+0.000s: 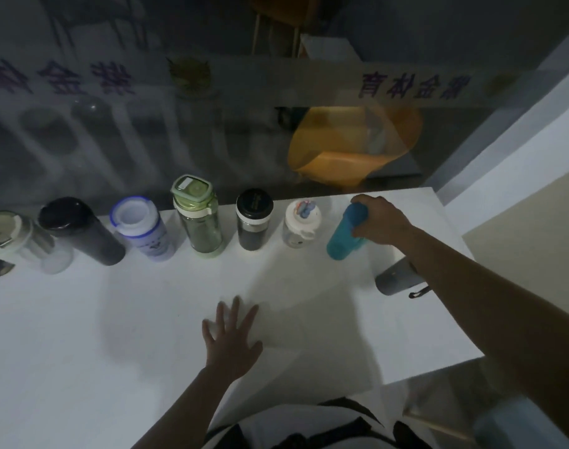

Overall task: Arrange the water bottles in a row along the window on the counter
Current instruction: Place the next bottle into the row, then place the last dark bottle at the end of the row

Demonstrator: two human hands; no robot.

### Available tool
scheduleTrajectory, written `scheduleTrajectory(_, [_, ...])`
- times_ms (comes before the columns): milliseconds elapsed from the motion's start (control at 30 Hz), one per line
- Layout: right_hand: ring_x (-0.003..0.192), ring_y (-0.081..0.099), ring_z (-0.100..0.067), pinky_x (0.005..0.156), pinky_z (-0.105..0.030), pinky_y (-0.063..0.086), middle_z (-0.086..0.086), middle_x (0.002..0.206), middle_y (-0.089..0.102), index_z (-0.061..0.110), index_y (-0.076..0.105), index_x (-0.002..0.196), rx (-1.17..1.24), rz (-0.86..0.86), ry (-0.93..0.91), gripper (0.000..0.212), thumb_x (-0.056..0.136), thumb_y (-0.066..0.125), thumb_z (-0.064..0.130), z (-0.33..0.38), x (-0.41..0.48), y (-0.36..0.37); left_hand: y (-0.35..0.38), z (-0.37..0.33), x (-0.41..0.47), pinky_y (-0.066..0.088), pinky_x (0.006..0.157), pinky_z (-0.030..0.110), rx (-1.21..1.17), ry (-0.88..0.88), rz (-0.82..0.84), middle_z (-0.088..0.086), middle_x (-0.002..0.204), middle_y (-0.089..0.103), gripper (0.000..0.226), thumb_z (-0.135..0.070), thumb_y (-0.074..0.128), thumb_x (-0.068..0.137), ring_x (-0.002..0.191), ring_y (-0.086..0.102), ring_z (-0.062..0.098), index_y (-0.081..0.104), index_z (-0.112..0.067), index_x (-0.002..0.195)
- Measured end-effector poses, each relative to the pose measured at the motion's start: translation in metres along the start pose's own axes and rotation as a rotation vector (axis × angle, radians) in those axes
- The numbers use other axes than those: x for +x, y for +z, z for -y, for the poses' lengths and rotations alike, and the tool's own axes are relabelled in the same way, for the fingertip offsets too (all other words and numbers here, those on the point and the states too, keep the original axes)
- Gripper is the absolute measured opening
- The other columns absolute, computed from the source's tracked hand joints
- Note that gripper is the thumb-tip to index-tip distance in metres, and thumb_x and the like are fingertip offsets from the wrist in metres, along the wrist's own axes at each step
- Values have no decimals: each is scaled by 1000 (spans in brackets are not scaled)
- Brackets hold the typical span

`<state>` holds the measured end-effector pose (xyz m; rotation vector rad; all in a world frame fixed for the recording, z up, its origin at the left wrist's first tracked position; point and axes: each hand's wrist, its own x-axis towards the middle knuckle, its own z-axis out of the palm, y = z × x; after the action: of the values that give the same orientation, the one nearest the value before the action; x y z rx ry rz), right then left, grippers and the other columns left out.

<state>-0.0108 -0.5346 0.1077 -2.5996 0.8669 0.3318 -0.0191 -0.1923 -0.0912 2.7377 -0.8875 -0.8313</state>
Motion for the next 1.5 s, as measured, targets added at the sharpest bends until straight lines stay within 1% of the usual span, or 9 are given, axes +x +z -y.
scheduleTrajectory(133, [111, 57, -26, 94, -42, 50, -5, 127, 56, 22, 50, 127, 48, -36, -45, 61, 73, 79, 16, -9, 27, 4, 0, -5, -2, -4, 113, 65, -36, -55, -23, -6, 161, -23, 75, -61, 39, 89, 145, -28, 25, -2, -49, 150])
scheduleTrajectory(233, [118, 54, -27, 98, -41, 45, -6, 133, 52, 23, 47, 133, 36, -19, -75, 63, 78, 76, 15, -15, 39, 6, 1, -18, -3, -1, 113, 66, -80, -135, -39, -9, 162, -19, 73, -55, 44, 91, 149, -19, 25, -1, -52, 149])
scheduleTrajectory(367, [123, 51, -28, 102, -43, 44, -7, 137, 49, 23, 43, 139, 57, 19, -138, 65, 81, 73, 15, -22, 50, 8, 8, -33, -5, 4, 114, 66, -115, -234, -58, -9, 163, -16, 73, -53, 45, 92, 149, -17, 25, -2, -53, 149])
scheduleTrajectory(700, [125, 49, -28, 98, -43, 46, -6, 142, 43, 27, 35, 142, -7, 90, -206, 77, 77, 76, 23, -29, 62, 6, 13, -57, -8, 9, 115, 63, -174, -353, -44, -6, 163, -17, 79, -51, 49, 91, 150, -13, 28, -3, -49, 150])
scheduleTrajectory(833, [130, 45, -30, 101, -48, 45, -6, 148, 38, 27, 29, 147, 12, 117, -210, 88, 75, 78, 36, -36, 54, -11, 9, -73, -5, 9, 117, 61, -208, -394, -42, -2, 163, -14, 80, -50, 50, 91, 150, -10, 31, 0, -44, 152])
scheduleTrajectory(967, [134, 42, -25, 103, -43, 39, -1, 151, 38, 25, 32, 146, 117, 34, -236, 78, 81, 72, 40, -56, 24, -34, 11, -99, 3, 3, 119, 58, -194, -327, -71, -1, 163, -18, 81, -52, 48, 92, 150, -14, 29, -5, -42, 152])
scheduleTrajectory(1067, [133, 42, -22, 103, -38, 38, 0, 150, 39, 29, 34, 144, 97, 19, -231, 75, 81, 70, 47, -87, -9, -39, 16, -120, 11, 0, 118, 58, -160, -261, -83, 0, 163, -19, 82, -56, 46, 92, 149, -16, 29, -7, -40, 152])
scheduleTrajectory(1200, [136, 35, -24, 109, -44, 37, 1, 153, 33, 35, 33, 144, 56, 48, -195, 80, 76, 69, 56, -132, -50, -25, 23, -141, 23, 1, 118, 59, -108, -230, -82, 0, 163, -19, 85, -62, 44, 90, 150, -15, 30, -10, -41, 152])
scheduleTrajectory(1500, [125, 40, -29, 101, -43, 45, -3, 144, 36, 28, 36, 142, 74, 4, -274, 69, 81, 67, 34, -184, -66, 7, 37, -169, 32, 7, 119, 57, -76, -297, -81, 0, 163, -17, 79, -60, 42, 92, 150, -11, 28, -5, -40, 153])
